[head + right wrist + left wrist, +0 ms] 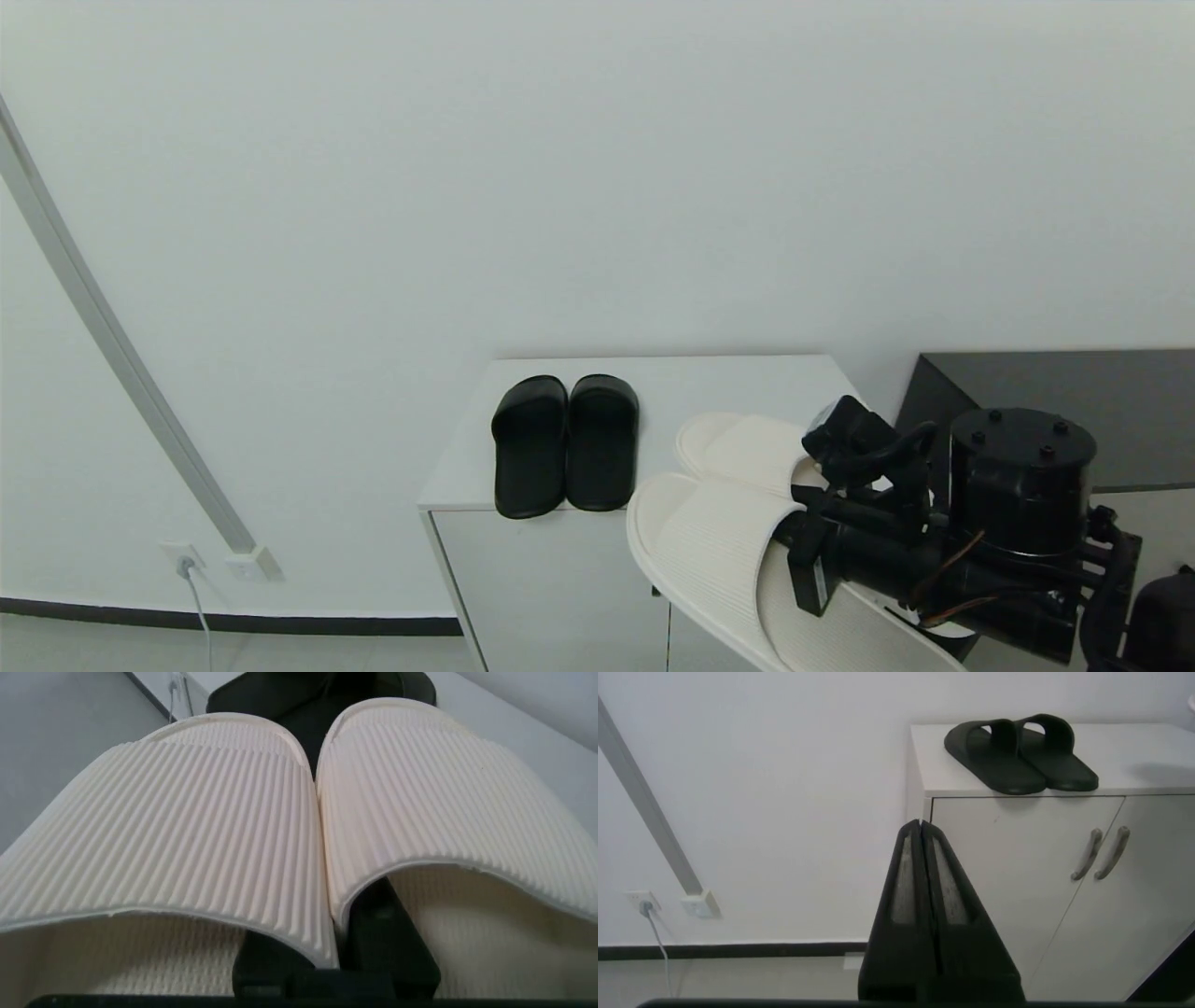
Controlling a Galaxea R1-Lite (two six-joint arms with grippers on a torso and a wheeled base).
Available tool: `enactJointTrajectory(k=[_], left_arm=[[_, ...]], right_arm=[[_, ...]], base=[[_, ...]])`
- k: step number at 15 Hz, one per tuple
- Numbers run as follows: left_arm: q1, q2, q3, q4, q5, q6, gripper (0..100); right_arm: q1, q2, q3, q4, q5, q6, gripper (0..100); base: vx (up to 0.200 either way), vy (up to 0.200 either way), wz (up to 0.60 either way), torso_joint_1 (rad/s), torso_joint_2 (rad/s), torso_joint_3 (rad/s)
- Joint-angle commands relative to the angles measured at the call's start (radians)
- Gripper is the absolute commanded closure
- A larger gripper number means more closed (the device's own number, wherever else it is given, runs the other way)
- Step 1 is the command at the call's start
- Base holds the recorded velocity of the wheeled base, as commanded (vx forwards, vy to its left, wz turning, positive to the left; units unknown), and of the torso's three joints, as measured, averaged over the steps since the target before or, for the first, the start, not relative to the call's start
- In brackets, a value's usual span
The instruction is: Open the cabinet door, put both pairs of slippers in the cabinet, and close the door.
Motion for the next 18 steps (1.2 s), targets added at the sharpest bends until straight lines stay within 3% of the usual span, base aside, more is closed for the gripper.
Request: enactJointTrajectory(k=[1, 7, 14, 18], left_arm=[[0.000, 0.000, 0.000, 0.000, 0.000, 0.001, 100], [0.000, 0.001, 0.000, 0.000, 0.000, -0.001, 100], [0.000, 0.000, 0.000, 0.000, 0.000, -0.001, 100], [0.000, 0.001, 0.000, 0.000, 0.000, -0.001, 100]], right_arm=[[-0.002, 0.002, -0.007, 0.003, 0.003, 0.004, 100], [-0.002, 0.068, -0.050, 0.006, 0.002, 0.049, 100], [-0.001, 0.070, -0.044, 0.007, 0.002, 0.049, 100], [-0.001, 0.070, -0.041, 0.006, 0.002, 0.049, 100]], base=[[0.000, 0.000, 0.00, 0.000, 0.00, 0.000], [0.000, 0.000, 0.00, 0.000, 0.00, 0.000], [-0.200, 0.000, 0.00, 0.000, 0.00, 0.002], [0.000, 0.000, 0.00, 0.000, 0.00, 0.000]])
